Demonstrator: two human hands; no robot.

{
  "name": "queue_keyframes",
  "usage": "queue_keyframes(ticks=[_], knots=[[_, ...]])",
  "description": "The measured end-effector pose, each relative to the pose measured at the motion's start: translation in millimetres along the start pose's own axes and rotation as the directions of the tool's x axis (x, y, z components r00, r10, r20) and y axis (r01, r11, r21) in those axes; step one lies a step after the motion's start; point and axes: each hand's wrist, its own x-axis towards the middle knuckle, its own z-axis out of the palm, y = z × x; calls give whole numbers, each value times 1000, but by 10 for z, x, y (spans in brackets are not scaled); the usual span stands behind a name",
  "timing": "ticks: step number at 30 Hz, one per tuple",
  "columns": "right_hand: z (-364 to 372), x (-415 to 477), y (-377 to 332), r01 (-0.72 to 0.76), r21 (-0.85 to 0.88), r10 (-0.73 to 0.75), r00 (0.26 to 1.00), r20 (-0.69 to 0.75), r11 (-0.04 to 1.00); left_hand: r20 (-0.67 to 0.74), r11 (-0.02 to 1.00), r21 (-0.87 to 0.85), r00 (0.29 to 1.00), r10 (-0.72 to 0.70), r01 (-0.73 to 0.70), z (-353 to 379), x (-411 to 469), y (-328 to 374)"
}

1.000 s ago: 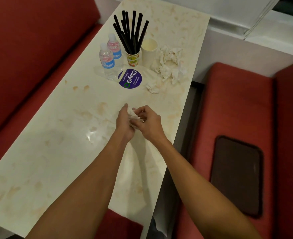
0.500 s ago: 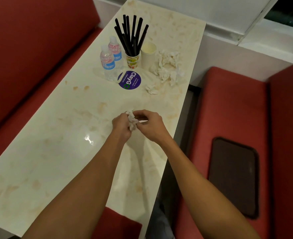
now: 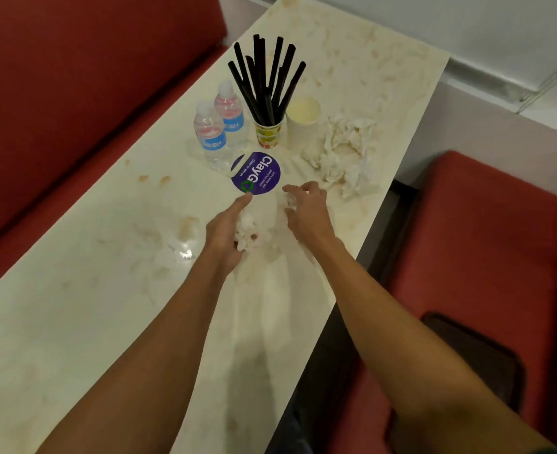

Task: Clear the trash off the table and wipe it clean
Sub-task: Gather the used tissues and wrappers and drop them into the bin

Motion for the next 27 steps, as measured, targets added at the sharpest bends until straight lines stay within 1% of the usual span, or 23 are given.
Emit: queue_keyframes(ticks=[2, 4, 5, 7, 10, 13, 15, 18, 20, 22, 24, 26, 27], knots=[[38, 72, 50, 53, -83, -51, 998, 24, 995, -19, 1000, -2, 1000, 22, -22, 58, 66, -4], [47, 127, 101, 64, -94, -63, 998, 9, 994, -61, 998, -36, 997, 43, -45, 103, 104, -14], [27, 153, 123, 52, -55, -53, 999, -11, 997, -73, 997, -57, 996, 52, -57, 132, 115, -16], [-46, 173, 136, 21, 94, -16, 998, -58, 995, -62, 994, -97, 997, 45, -51, 203, 142, -30], [-209, 118, 63, -15, 310, 54, 992, -116, 951, -56, 997, -82, 998, 5, -10, 342, 198, -57], [-374, 0, -62, -64, 517, 100, 994, -42, 854, -77, 999, -43, 997, -6, 3, 518, 190, -65], [-429, -81, -101, -75, 582, 86, 996, 10, 810, -45, 999, -37, 999, -29, 27, 589, 202, -99], [-421, -179, -74, -56, 549, 46, 998, 33, 834, 56, 996, -81, 998, -35, 40, 674, 255, -174], [-417, -206, -27, -64, 513, 45, 998, 48, 856, 27, 999, -45, 999, -26, 28, 725, 275, -205], [-435, -212, 45, -66, 487, 44, 997, 56, 871, -51, 995, 95, 998, -22, 27, 771, 303, -235], [-464, -205, 113, -120, 532, 89, 993, 83, 838, -120, 980, 200, 993, 5, 19, 794, 347, -277], [-478, -204, 159, -158, 555, 118, 987, 107, 816, -125, 973, 231, 992, 36, -6, 809, 387, -318], [-490, -204, 174, -153, 529, 112, 988, 108, 835, -124, 971, 240, 991, 46, -15, 819, 400, -332]])
